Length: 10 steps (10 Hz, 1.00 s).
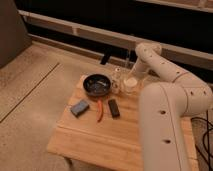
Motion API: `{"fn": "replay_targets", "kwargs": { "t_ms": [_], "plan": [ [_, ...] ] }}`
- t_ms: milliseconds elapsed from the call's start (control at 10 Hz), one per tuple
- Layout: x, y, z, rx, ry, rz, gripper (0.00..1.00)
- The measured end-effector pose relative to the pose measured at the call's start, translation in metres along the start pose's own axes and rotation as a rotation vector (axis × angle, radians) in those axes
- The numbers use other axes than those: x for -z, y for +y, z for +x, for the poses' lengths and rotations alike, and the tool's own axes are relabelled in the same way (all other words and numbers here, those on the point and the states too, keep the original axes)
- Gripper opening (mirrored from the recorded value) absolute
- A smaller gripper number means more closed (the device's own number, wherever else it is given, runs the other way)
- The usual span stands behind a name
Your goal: Pick up the ceramic cup
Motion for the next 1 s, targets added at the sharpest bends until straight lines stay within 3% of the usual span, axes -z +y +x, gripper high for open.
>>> {"fn": "replay_targets", "kwargs": {
  "t_ms": [400,500,700,1000],
  "plan": [
    [-0.031,0.000,0.018,0.004,0.073,0.033,0.64],
    [-0.036,-0.001,0.022,0.020,0.088,0.033,0.55],
    [-0.037,-0.003,0.023,0.032,0.095,0.028,0.44],
    [-0.038,-0.001,0.024,0.035,0.095,0.028,0.44]
  ]
}}
